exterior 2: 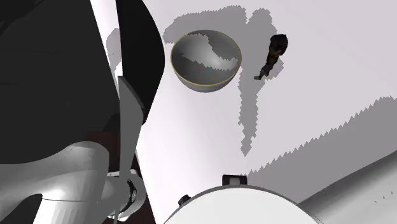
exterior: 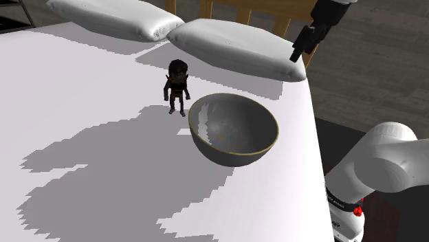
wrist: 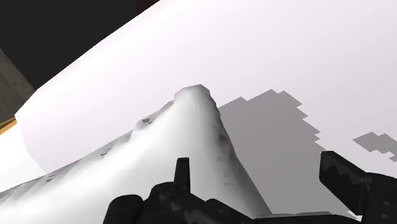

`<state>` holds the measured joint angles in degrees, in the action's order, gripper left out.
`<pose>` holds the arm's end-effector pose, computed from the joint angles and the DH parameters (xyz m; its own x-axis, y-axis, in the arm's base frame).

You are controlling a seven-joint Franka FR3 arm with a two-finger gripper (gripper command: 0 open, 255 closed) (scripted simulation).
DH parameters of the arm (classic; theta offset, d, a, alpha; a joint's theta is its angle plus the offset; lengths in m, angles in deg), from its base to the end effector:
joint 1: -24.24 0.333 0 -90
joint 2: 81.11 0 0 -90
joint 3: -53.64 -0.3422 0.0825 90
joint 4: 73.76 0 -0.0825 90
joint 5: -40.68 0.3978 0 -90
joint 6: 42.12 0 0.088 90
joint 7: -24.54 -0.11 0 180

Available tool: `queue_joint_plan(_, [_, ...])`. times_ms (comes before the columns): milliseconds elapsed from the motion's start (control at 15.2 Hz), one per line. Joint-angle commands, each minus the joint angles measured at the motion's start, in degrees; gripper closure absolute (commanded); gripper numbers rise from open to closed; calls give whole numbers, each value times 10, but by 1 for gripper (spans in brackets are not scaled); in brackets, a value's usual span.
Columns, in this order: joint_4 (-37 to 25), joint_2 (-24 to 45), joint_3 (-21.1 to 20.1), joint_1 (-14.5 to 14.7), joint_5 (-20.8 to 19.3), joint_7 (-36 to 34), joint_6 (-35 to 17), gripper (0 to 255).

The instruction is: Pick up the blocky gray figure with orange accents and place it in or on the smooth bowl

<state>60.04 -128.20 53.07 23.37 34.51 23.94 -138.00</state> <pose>0.3022 -0.0111 0.6377 0.9871 -0.0065 0.1599 -0.0249 -0.9933 0.1129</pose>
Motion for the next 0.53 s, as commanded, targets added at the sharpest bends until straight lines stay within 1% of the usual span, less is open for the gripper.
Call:
queue_joint_plan(0, [0,0,0,0,0,0,0,0])
queue_joint_plan(462, [-57,83,-59,38,45,-38,-18,0])
